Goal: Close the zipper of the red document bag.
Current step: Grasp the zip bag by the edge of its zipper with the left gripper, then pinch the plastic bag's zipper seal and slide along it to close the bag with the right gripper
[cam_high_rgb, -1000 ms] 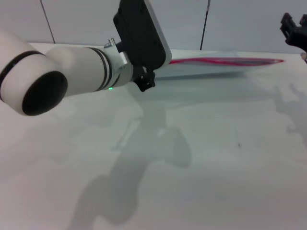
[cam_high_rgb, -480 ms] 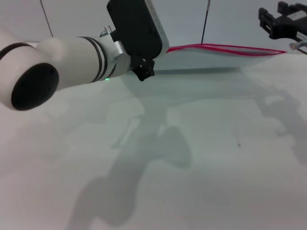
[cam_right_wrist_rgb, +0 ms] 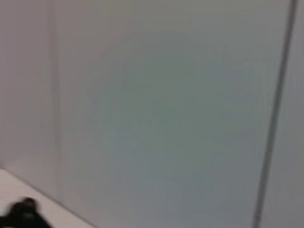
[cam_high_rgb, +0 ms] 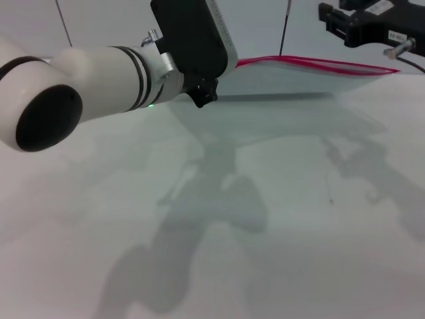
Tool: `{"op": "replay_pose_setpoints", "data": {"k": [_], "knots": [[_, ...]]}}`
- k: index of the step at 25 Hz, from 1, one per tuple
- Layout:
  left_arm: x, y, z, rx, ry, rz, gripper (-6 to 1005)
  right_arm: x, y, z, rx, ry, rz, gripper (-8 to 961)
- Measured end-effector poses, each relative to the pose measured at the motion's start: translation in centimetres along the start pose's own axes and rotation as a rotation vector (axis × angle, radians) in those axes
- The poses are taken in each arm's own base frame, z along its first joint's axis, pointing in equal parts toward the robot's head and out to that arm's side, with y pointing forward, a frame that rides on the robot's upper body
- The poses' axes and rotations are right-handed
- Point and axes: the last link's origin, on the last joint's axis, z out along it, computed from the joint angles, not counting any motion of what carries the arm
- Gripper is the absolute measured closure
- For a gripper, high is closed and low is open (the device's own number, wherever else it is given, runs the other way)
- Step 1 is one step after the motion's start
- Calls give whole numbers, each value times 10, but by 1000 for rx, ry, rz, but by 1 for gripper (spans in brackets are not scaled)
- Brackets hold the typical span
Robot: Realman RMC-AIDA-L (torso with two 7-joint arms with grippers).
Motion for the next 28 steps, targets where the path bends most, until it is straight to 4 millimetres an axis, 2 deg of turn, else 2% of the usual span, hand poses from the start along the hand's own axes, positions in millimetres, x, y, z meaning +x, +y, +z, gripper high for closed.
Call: {"op": "replay_pose_setpoints", "data": {"k": [7,16,28], "knots": [[7,-2,-2,16,32,27,937,-2,10,1,-97,-4,-90,593],[16,-4,-5,42,83,58,936,-2,22,6,-160,2,-238,582],[20,-4,-6,48,98,70,934,-6,33,9,-221,-77,-295,583]]}}
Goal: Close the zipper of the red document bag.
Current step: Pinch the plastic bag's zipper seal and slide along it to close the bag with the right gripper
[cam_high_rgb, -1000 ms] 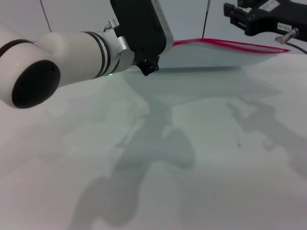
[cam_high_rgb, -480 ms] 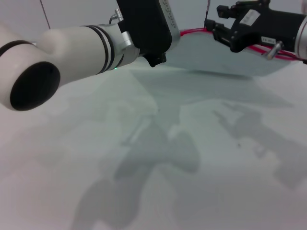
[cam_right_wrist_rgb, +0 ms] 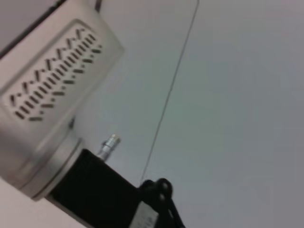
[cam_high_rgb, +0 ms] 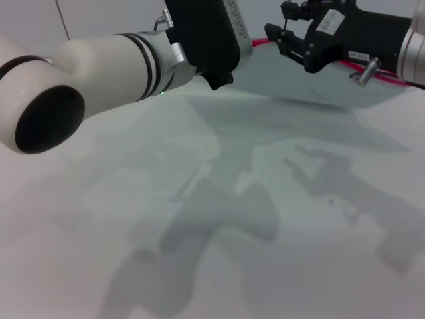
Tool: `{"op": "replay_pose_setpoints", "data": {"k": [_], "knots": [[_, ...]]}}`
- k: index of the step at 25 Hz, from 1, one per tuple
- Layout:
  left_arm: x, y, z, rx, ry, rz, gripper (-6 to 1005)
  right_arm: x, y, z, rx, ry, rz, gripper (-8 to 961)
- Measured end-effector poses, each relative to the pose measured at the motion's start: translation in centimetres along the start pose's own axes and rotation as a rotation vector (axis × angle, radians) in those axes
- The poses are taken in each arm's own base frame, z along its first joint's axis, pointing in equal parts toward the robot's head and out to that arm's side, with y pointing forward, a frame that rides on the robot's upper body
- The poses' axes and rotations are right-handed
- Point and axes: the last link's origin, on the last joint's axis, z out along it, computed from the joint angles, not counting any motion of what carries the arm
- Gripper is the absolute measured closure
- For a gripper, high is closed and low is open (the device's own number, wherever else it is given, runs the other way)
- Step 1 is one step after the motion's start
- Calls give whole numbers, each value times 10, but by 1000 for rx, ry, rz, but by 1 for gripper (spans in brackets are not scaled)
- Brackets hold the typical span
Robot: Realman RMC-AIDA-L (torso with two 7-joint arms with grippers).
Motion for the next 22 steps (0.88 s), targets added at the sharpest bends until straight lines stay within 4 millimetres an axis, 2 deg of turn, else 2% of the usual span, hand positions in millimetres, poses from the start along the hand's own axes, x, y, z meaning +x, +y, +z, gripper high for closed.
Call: {"op": "replay_pose_setpoints", "data": {"k": [7,22], "knots": [[5,-2,-1,6,14,4,933,3,7,9,-46,-11,-37,584],[10,0,-2,2,27,14,931,9,12,11,-68,-82,-81,585]]}}
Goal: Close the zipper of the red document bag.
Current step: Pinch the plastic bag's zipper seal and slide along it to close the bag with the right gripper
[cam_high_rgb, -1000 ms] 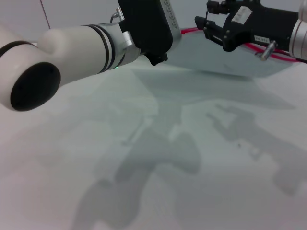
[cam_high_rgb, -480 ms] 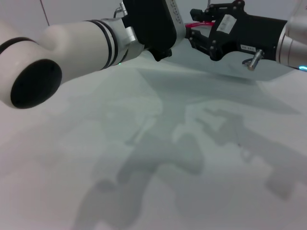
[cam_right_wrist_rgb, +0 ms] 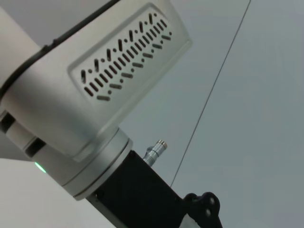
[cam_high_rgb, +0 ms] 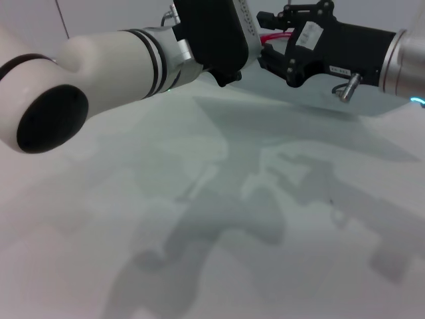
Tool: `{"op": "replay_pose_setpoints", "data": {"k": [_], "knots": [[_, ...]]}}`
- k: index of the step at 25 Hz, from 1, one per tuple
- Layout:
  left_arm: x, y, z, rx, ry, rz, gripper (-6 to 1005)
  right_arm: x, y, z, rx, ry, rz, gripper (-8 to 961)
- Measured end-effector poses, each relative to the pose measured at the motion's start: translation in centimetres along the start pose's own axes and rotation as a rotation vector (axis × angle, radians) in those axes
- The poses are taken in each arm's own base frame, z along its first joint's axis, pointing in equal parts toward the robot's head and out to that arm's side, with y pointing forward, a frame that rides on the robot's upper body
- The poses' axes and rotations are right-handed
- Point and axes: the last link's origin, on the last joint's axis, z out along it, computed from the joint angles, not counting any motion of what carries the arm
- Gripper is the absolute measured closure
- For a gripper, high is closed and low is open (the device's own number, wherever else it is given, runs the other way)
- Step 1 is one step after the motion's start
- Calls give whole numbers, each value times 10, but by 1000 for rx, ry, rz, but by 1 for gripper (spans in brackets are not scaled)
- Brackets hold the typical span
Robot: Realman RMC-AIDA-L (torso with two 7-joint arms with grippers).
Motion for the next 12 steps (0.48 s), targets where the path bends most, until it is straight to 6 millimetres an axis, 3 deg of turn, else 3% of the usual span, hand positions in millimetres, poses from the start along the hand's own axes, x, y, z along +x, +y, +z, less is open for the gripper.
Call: {"op": "replay_pose_setpoints", "data": {"k": [12], "knots": [[1,1,0,-3,2,-1,929,10,-3,0,16,15,-4,586]]}}
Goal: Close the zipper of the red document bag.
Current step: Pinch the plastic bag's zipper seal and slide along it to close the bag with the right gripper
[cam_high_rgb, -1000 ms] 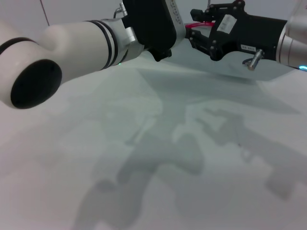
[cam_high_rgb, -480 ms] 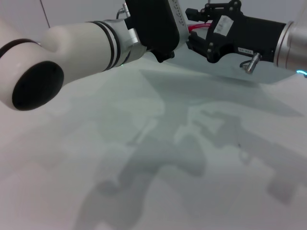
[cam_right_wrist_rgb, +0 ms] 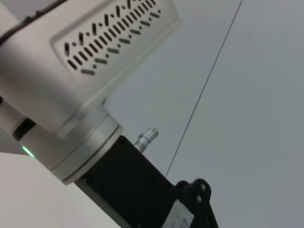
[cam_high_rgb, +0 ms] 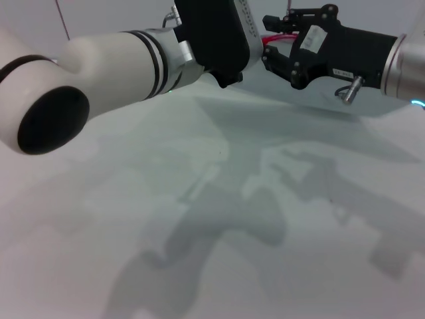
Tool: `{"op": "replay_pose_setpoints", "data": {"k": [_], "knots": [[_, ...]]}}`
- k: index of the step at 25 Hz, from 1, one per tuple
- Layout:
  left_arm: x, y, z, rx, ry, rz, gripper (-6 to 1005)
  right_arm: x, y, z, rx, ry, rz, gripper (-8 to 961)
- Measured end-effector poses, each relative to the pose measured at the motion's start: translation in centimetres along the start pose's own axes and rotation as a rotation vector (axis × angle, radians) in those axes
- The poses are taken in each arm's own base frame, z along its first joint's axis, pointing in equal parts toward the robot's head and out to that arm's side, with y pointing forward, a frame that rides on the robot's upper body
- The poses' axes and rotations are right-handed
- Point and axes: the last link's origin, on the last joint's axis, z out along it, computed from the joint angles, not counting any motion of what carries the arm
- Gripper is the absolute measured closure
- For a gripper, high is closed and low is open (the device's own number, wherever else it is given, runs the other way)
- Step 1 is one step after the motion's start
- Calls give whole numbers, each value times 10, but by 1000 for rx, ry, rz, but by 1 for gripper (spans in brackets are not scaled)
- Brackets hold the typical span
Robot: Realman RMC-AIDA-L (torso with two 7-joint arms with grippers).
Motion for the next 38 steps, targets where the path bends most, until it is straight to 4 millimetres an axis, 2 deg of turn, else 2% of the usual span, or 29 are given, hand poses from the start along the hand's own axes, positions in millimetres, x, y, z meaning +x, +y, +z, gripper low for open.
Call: {"op": "replay_pose_setpoints", "data": {"k": [27,38], "knots": [[9,2,-3,-5,25,-1,925,13,-8,4,66,47,-55,588],[8,2,-3,-6,20,2,923,17,-2,7,42,63,-104,588]]}}
